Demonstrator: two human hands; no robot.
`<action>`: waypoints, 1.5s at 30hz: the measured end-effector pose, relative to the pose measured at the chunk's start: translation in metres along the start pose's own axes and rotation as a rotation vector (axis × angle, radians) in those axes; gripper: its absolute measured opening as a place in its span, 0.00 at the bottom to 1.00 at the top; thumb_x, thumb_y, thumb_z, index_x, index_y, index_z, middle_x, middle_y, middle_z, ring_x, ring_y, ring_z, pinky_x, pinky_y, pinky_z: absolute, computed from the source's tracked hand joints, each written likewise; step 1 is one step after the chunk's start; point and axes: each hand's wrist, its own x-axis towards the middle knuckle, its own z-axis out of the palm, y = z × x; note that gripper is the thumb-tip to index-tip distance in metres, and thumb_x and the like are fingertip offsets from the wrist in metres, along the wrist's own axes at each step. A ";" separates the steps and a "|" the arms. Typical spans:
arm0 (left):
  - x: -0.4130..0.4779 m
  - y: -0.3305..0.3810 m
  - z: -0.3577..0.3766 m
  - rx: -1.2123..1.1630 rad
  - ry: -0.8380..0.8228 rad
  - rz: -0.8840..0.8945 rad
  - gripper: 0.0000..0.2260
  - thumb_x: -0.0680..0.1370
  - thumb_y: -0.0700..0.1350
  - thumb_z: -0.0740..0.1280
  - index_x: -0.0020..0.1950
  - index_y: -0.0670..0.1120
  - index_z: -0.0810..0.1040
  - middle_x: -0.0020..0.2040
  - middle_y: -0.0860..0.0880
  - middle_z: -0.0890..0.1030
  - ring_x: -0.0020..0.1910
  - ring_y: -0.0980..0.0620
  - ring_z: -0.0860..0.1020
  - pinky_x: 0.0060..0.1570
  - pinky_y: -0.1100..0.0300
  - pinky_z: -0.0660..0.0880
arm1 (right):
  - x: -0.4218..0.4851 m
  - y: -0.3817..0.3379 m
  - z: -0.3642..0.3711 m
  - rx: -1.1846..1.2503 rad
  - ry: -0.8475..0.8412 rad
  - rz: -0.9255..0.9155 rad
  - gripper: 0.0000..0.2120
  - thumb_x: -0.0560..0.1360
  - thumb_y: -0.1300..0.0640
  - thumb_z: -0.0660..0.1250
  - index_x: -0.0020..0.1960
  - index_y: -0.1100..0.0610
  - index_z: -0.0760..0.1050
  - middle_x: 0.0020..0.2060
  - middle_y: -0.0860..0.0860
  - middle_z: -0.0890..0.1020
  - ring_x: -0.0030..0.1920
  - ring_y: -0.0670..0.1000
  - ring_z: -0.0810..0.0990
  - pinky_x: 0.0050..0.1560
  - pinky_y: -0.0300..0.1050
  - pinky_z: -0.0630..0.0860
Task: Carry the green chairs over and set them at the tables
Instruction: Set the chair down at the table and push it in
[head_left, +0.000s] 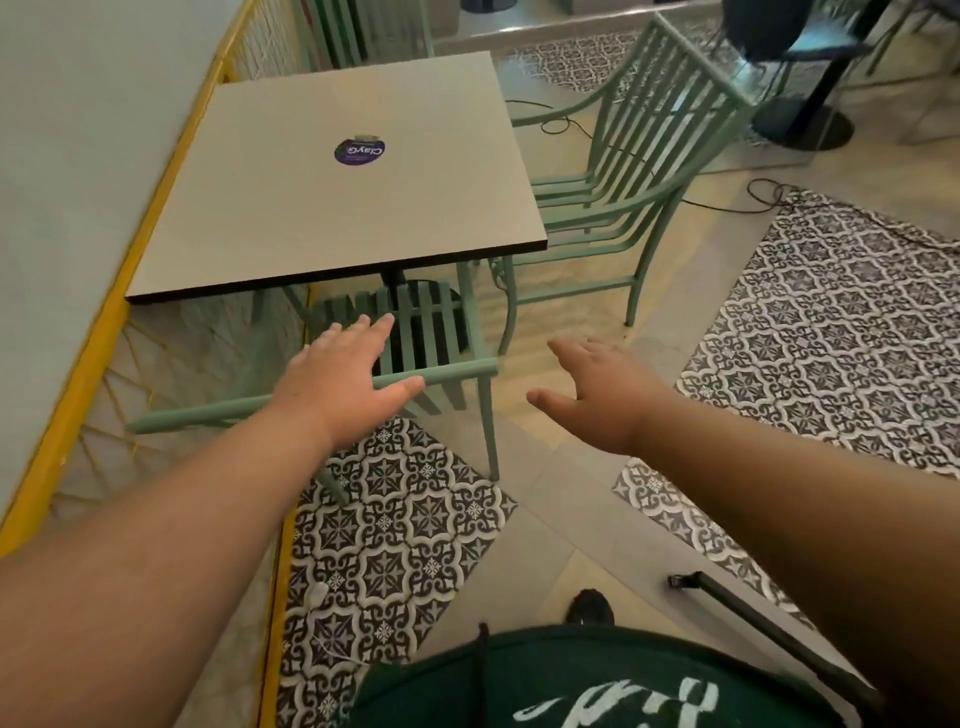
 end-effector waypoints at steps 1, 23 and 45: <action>0.011 0.014 0.003 -0.001 0.000 0.010 0.41 0.74 0.75 0.54 0.82 0.58 0.50 0.82 0.51 0.58 0.80 0.44 0.57 0.74 0.39 0.59 | 0.004 0.014 -0.006 -0.002 -0.012 0.008 0.38 0.79 0.33 0.58 0.81 0.52 0.56 0.78 0.54 0.65 0.77 0.58 0.62 0.76 0.56 0.59; 0.313 0.205 -0.006 0.062 -0.113 0.287 0.40 0.76 0.71 0.56 0.83 0.55 0.53 0.82 0.48 0.58 0.80 0.43 0.57 0.76 0.44 0.58 | 0.181 0.245 -0.112 0.007 -0.016 0.151 0.40 0.75 0.29 0.59 0.79 0.51 0.60 0.74 0.54 0.72 0.72 0.58 0.69 0.72 0.55 0.66; 0.574 0.468 -0.015 0.030 -0.053 0.164 0.40 0.76 0.71 0.58 0.83 0.54 0.53 0.82 0.48 0.59 0.81 0.42 0.56 0.77 0.41 0.57 | 0.368 0.545 -0.284 -0.127 -0.051 -0.021 0.42 0.75 0.28 0.57 0.80 0.52 0.58 0.75 0.53 0.70 0.76 0.59 0.63 0.75 0.58 0.60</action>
